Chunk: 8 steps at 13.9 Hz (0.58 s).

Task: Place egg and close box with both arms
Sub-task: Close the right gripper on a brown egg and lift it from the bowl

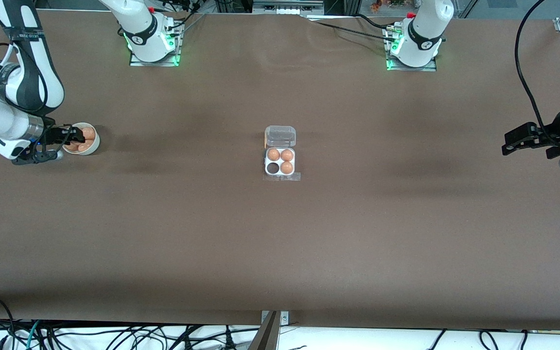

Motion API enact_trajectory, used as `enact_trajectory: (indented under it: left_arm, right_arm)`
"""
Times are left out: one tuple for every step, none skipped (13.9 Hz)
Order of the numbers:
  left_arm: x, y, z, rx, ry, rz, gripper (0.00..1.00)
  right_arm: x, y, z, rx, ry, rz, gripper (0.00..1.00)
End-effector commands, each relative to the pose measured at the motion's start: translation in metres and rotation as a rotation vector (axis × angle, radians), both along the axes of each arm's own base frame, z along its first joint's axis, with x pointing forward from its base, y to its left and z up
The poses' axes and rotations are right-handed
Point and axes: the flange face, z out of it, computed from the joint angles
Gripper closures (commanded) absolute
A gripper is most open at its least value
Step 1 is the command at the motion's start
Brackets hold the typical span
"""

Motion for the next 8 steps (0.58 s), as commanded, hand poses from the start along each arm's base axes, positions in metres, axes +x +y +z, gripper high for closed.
enact_trajectory:
  left_arm:
    - [-0.001,0.001,0.004,0.013,-0.002,0.006,0.0]
    - [-0.001,0.001,0.004,0.013,-0.002,0.005,0.0]
    - [-0.001,0.001,0.004,0.013,-0.002,0.005,0.0]
    - [-0.001,0.001,0.004,0.013,-0.002,0.005,0.0]
    - [-0.001,0.001,0.004,0.013,-0.002,0.005,0.0]
    - [-0.001,0.001,0.004,0.013,-0.002,0.005,0.0]
    - [-0.001,0.001,0.004,0.013,-0.002,0.005,0.0]
    - [-0.001,0.001,0.004,0.013,-0.002,0.005,0.0]
  right_arm:
    - [0.039,0.04,0.009,-0.008,0.067,-0.074,0.64]
    - [0.049,0.056,0.012,-0.018,0.086,-0.112,0.64]
    - [0.059,0.076,0.015,-0.018,0.099,-0.154,0.64]
    - [0.067,0.094,0.018,-0.003,0.105,-0.193,0.64]
    - [0.075,0.108,0.017,0.022,0.106,-0.236,0.64]
    - [0.081,0.117,0.015,0.053,0.118,-0.279,0.64]
    - [0.09,0.125,0.012,0.094,0.13,-0.326,0.64]
    - [0.096,0.134,0.007,0.135,0.153,-0.373,0.64]
